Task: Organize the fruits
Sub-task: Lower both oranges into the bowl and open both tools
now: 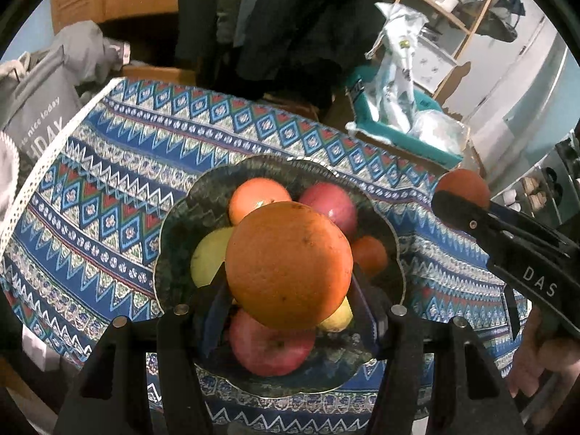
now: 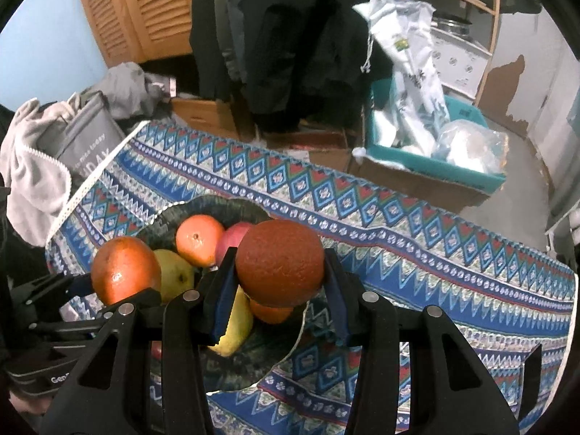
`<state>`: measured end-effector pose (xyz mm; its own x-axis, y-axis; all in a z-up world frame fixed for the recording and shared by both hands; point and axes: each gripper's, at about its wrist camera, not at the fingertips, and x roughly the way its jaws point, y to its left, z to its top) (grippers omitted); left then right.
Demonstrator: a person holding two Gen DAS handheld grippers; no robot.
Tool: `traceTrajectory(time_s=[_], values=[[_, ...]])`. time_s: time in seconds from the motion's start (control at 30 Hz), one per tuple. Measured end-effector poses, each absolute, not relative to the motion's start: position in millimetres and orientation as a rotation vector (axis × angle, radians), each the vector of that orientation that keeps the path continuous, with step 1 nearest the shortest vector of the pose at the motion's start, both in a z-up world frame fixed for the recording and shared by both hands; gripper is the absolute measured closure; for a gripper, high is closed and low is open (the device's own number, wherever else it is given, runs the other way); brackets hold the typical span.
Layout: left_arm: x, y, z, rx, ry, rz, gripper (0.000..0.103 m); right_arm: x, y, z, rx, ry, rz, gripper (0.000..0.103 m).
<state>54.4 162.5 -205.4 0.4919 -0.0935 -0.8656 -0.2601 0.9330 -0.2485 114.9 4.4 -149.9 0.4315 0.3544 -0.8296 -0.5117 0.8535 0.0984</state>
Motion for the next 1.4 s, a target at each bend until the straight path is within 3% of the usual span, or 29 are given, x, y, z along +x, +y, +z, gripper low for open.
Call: traceTrajectory(time_s=[0.37, 0.47, 0.57, 1.4], values=[[58, 166, -228, -0.407, 1.136, 0.124, 0.038, 117, 9, -169, -0.186, 1.033, 0.551, 0.059], [56, 165, -217, -0.383, 1.095, 0.133, 0.027, 117, 9, -171, -0.184, 1.037, 0.552, 0.059], [54, 166, -213, -0.373, 1.084, 0.143, 0.023, 117, 8, -172, -0.184, 1.046, 0.554, 0.059], [27, 168, -199, -0.337, 1.086, 0.192, 0.023, 99, 8, -212, -0.243, 1.190, 0.601, 0.056]])
